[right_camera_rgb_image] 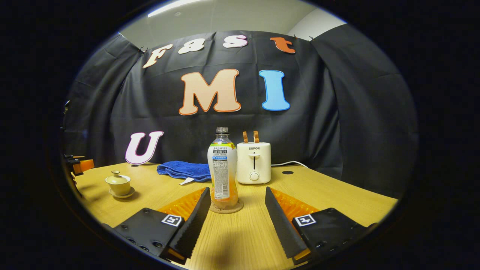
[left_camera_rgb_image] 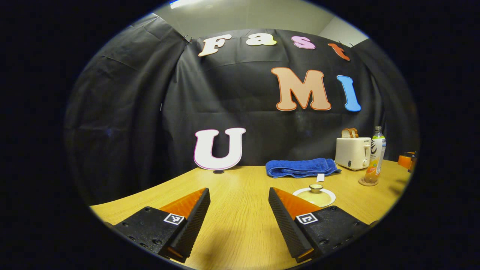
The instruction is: Open the teacup lid with one hand, grasp the water bottle and pour water into the teacup with the other hand; after pouring, place the water bottle on the coaster and then close the teacup lid.
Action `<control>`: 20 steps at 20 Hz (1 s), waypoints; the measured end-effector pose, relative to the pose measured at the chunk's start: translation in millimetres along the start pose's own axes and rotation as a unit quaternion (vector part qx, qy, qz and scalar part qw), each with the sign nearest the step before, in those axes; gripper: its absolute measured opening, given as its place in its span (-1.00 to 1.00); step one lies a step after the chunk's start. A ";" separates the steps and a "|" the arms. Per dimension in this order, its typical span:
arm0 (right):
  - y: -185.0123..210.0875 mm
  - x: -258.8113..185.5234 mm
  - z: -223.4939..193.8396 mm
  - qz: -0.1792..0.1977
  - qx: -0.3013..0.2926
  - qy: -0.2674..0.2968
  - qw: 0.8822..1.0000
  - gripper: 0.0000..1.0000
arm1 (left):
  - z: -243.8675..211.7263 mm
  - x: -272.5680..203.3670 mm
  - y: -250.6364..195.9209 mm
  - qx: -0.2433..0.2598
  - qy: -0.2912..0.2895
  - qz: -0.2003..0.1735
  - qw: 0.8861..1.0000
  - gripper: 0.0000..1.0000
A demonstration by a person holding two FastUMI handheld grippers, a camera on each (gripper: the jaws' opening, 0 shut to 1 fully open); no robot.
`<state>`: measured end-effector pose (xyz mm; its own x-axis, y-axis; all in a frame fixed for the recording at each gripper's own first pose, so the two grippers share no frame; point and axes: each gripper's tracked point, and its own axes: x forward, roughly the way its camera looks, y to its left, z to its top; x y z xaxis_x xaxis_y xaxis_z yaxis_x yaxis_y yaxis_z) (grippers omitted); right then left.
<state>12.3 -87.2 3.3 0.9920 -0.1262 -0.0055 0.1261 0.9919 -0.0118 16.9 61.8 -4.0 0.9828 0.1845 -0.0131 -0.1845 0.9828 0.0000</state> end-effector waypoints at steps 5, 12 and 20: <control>-0.1 0.1 0.4 0.000 0.000 0.000 1.000 0.90 | -0.1 0.2 -1.2 -0.001 0.000 -0.002 1.000 0.83; -0.1 1.0 0.1 0.001 0.000 0.000 1.000 0.90 | -0.1 1.6 1.1 0.000 -0.001 0.006 1.000 0.83; -1.3 0.5 0.7 -0.003 0.000 -0.001 1.000 0.80 | -0.1 3.7 0.4 0.001 -0.001 0.006 1.000 0.84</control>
<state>12.6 -88.5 4.0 0.9913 -0.1317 -0.0032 0.1317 0.9912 -0.0126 20.5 62.8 -4.2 0.9805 0.1963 -0.0114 -0.1963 0.9805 0.0022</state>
